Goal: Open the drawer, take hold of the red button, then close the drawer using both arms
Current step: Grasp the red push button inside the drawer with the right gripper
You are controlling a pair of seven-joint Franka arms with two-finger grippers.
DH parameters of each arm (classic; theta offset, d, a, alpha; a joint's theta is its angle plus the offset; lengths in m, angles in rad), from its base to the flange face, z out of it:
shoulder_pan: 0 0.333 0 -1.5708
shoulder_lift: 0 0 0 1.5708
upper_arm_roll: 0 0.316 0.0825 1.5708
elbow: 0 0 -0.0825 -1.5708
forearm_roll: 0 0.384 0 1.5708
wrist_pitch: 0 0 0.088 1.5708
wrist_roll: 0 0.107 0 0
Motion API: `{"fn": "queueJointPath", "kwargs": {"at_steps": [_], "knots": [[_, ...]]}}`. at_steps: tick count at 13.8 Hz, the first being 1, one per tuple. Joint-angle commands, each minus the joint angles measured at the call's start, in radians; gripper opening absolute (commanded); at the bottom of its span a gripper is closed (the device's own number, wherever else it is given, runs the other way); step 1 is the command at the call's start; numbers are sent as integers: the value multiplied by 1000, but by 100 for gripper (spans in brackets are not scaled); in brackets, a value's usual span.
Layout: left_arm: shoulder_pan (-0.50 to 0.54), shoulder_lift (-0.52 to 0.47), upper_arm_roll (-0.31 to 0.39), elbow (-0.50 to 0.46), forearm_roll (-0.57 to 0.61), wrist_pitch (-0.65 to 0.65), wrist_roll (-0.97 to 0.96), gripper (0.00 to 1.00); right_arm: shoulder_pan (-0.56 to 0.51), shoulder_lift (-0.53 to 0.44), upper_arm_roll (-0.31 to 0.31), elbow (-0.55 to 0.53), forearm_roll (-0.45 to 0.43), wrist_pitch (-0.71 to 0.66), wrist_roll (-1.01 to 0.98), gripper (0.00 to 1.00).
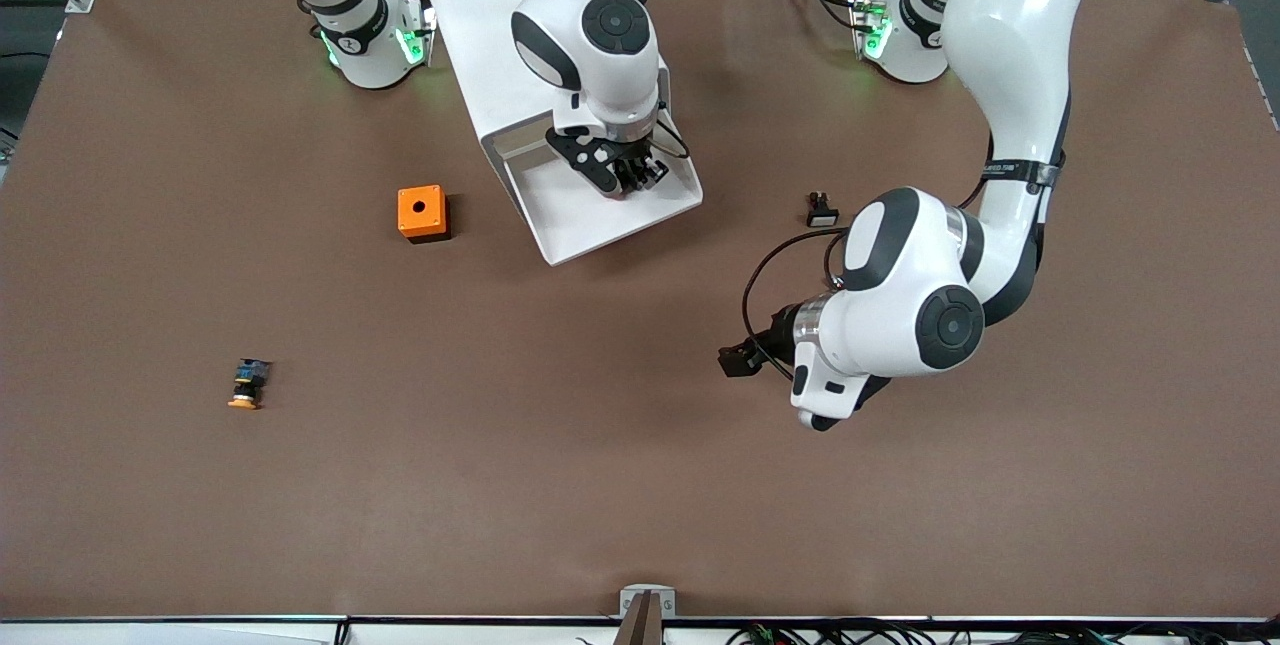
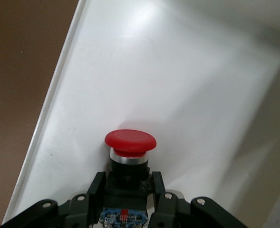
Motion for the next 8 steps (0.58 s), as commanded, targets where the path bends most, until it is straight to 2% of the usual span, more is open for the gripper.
{"fn": "queueJointPath", "kwargs": {"at_steps": [1,3,5,8], "knots": [[-9,-19,7,-17,23,7,-16,99,19,13,-7,26,-2,-12,22,2],[-11,-19,7,-19,22,7,-16,99,5,13,-9,55,-2,-21,11,0],[-19,-16,7,-22,26,7,-16,99,-41,13,-10,127,0,-111,-19,0],[-40,-13,7,-31,49,7,-25,99,-149,-3,-9,207,1,-241,-218,0]]}}
